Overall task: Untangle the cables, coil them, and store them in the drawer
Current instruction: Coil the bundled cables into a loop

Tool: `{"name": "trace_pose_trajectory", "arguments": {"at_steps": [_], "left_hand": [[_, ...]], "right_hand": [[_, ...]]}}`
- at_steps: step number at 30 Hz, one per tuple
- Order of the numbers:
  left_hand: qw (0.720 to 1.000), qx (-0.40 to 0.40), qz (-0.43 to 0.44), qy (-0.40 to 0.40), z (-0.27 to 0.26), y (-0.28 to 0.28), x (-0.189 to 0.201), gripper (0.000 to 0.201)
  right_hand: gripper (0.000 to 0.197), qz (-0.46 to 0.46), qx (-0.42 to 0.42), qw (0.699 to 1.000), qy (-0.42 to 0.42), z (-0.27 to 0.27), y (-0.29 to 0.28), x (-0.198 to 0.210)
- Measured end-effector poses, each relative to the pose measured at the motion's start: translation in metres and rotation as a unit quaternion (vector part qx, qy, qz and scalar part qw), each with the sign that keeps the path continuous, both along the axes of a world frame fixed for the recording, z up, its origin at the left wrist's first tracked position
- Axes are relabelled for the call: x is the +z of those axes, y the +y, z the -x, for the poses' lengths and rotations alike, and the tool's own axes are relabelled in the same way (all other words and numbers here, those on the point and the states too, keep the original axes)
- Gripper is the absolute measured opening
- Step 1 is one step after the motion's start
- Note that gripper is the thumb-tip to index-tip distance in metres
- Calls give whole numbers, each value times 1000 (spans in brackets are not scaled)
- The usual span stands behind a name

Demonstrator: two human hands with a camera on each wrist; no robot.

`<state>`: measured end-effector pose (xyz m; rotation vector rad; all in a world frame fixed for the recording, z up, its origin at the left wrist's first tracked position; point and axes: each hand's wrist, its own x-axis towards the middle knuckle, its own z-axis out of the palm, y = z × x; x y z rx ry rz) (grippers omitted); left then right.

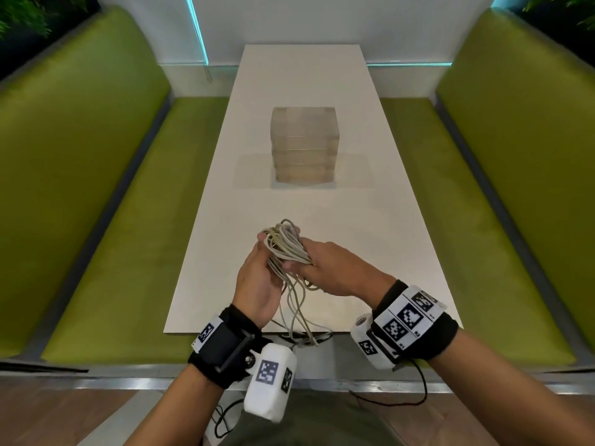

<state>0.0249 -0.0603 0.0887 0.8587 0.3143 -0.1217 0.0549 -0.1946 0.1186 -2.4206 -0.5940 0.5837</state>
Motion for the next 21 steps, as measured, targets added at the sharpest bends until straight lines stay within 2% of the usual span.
{"name": "trace_pose_trajectory", "arguments": {"at_steps": [3, 6, 8, 10, 12, 14, 17, 21], "left_hand": [[999, -7, 31, 30, -2, 2, 1, 42], [998, -5, 59, 29, -2, 1, 5, 45], [998, -16, 54, 16, -2, 3, 9, 46], [999, -37, 33, 7, 1, 7, 11, 56], [998, -63, 8, -22, 5, 9, 12, 76], [992, -77, -74, -67, 8, 6, 12, 85], [979, -32, -177, -92, 3, 7, 12, 66], [981, -34, -146, -122, -3, 8, 19, 43]], "right_hand": [[43, -30, -5, 999, 19, 3, 4, -4], [27, -102, -50, 993, 42, 5, 7, -7], [28, -128, -57, 989, 47, 5, 7, -9], [34, -137, -44, 988, 57, 4, 4, -10], [26, -128, -40, 987, 83, 3, 0, -9], [17, -113, -33, 989, 89, 3, -3, -7], [15, -144, -24, 984, 104, 8, 7, -6], [7, -169, -29, 976, 133, 9, 10, -7]]}}
